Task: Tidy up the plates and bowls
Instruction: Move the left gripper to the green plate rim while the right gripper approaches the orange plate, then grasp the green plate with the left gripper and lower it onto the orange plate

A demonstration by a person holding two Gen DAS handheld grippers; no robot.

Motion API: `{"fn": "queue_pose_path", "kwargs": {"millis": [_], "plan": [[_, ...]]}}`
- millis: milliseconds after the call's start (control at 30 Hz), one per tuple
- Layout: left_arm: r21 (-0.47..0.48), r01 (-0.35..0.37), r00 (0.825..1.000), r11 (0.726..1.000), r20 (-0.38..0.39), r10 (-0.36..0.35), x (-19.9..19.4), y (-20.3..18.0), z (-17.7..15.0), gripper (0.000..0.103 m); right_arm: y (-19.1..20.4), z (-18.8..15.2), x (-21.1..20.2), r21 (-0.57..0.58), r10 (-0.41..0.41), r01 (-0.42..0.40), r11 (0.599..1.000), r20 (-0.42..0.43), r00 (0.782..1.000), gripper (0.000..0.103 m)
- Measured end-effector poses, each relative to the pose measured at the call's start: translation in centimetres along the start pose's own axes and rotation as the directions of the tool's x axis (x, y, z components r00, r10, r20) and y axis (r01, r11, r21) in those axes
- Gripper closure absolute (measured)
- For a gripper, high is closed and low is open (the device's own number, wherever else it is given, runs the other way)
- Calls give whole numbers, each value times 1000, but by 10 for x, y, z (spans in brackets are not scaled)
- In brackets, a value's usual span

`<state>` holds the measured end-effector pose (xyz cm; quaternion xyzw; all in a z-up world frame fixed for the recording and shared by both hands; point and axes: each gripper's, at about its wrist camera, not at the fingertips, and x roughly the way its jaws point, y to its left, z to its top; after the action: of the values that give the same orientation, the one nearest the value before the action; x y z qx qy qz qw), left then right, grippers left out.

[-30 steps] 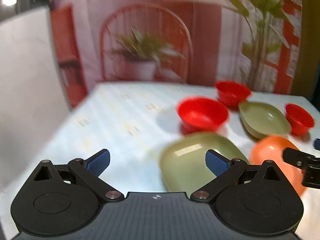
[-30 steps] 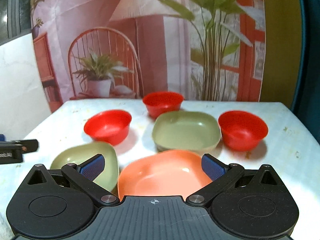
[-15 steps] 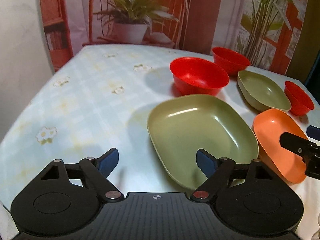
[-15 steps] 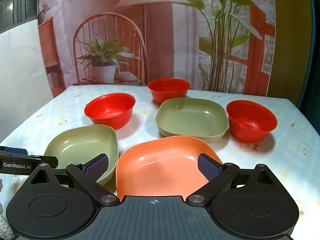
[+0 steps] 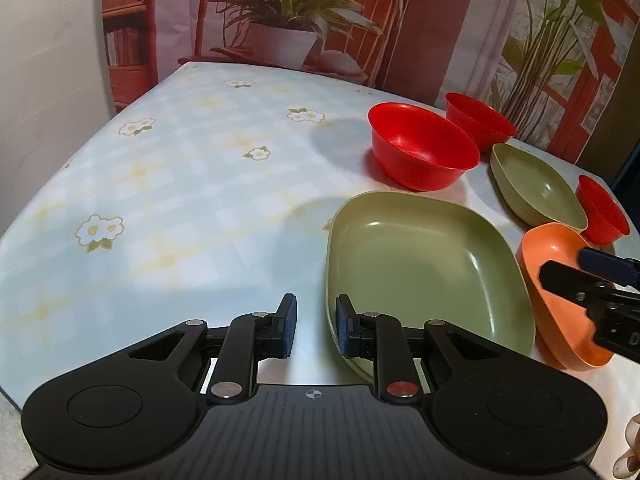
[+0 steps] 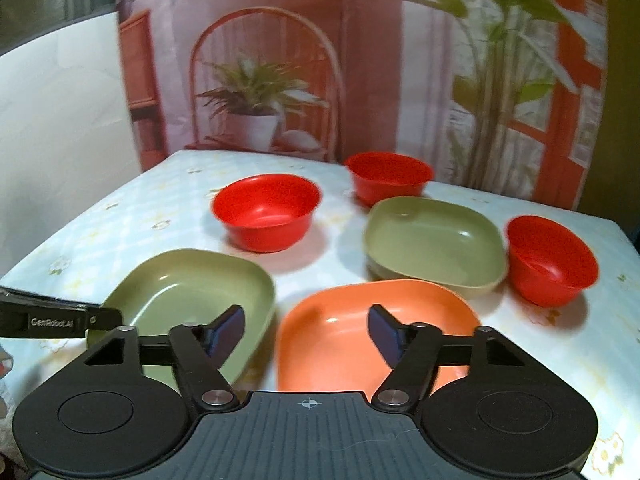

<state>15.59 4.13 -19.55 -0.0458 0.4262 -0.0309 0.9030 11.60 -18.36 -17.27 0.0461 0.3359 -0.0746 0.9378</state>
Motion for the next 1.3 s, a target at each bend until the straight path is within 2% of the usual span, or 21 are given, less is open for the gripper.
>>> {"fn": "queue_pose_path", "kwargs": {"millis": [133,233,367,500,1167,1200,1233,1300], "plan": [[7,-3,1000,1000,-13,3,-2,2,-1,81,12,-1,8,-31,46,-47,998,-37,998,61],[-3,6,1000,1000,-19,-6,0,5,-2,80,20,-5,10,-37,78,-80,996,-61,995,68],[-2,13,1000,1000,-20,-13,1,6,-2,81,25,-5,13,-44,89,-92,995,-66,994,70],[-8,30,999,1000,-26,-30,2,8,-3,81,25,-4,15,-44,108,-111,993,-71,992,81],[-1,40,999,999,-20,-40,2,10,-4,83,32,12,27,-98,120,-124,987,-50,992,83],[-6,43,999,999,-20,-43,2,11,-4,82,32,11,28,-92,122,-126,988,-54,991,85],[-14,47,999,999,-20,-47,2,12,-4,82,31,10,29,-78,132,-136,988,-60,989,90],[-21,59,998,998,-1,-59,-2,13,-3,82,31,10,28,-56,149,-153,987,-68,986,92]]}}
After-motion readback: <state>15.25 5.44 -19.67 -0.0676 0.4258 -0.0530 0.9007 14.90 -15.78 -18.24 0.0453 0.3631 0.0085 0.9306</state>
